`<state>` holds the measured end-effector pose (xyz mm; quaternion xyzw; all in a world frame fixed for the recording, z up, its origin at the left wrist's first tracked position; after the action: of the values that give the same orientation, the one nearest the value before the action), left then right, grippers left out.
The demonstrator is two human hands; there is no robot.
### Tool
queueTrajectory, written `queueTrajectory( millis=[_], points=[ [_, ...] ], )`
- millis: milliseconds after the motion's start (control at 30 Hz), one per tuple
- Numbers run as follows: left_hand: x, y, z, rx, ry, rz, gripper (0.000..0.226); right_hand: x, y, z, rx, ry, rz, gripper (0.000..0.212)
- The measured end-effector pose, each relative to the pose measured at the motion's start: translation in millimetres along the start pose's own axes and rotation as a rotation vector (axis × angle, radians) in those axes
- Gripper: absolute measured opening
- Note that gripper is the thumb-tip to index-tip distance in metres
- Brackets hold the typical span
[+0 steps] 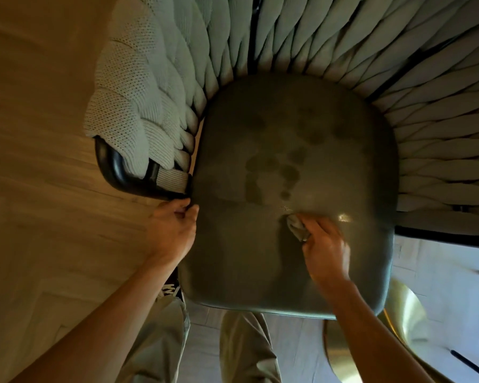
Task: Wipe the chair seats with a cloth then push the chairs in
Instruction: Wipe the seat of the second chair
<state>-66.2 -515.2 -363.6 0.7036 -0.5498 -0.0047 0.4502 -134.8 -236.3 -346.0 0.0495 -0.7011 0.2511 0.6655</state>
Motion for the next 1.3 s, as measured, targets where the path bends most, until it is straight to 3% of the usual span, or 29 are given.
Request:
queueTrajectory(
  millis=[200,233,300,400,433,500,533,600,733,1067,1200,1300],
  points=[
    [-4,1,5,0.013,0.049,0.031,0.018,28,102,-33,-0.159,0.004,0.079,0.068],
    [-5,0,5,-0.001,0.057,0.027,0.017,33,113,-36,-0.174,0.009,0.086,0.061],
    [-5,-2,6,-0.018,0.070,0.020,0.017,44,133,-38,-0.184,0.046,0.042,0.025],
    [-6,-6,8,-0.037,0.065,0.002,0.016,50,154,-38,-0.217,0.130,0.020,0.060],
    [-6,-7,10,-0.049,0.060,-0.003,0.017,48,157,-38,-0.232,0.170,0.028,0.057],
    [-7,-10,13,-0.052,0.047,-0.031,0.017,44,148,-37,-0.288,0.200,0.061,0.022],
    [-7,-10,14,-0.041,0.046,-0.040,0.017,40,142,-36,-0.322,0.216,0.095,0.021],
    [-7,-10,15,-0.019,0.057,-0.053,0.017,33,121,-29,-0.322,0.223,0.138,0.040],
    [-6,-9,15,-0.005,0.059,-0.062,0.017,18,63,-8,-0.151,0.204,0.109,0.049],
    [-3,-2,12,0.127,0.053,-0.113,0.013,-33,-110,38,0.103,0.128,0.305,0.043],
    [-2,-4,15,0.241,0.038,-0.213,0.035,-51,-166,53,0.125,0.078,0.345,0.034],
    [-2,-4,13,0.310,0.036,-0.308,0.040,-58,-178,61,0.132,0.084,0.339,0.024]
  ],
)
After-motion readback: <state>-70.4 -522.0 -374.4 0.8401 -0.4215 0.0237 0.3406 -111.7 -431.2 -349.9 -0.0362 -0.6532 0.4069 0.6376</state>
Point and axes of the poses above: each hand's wrist, its own z-axis towards the middle knuckle, its own x-axis out of the back of the hand, y = z × x, the point moved 3 cm from there along z, towards the middle knuckle, and after that the axes turned 9 degrees about x, right-handed, at the moved point
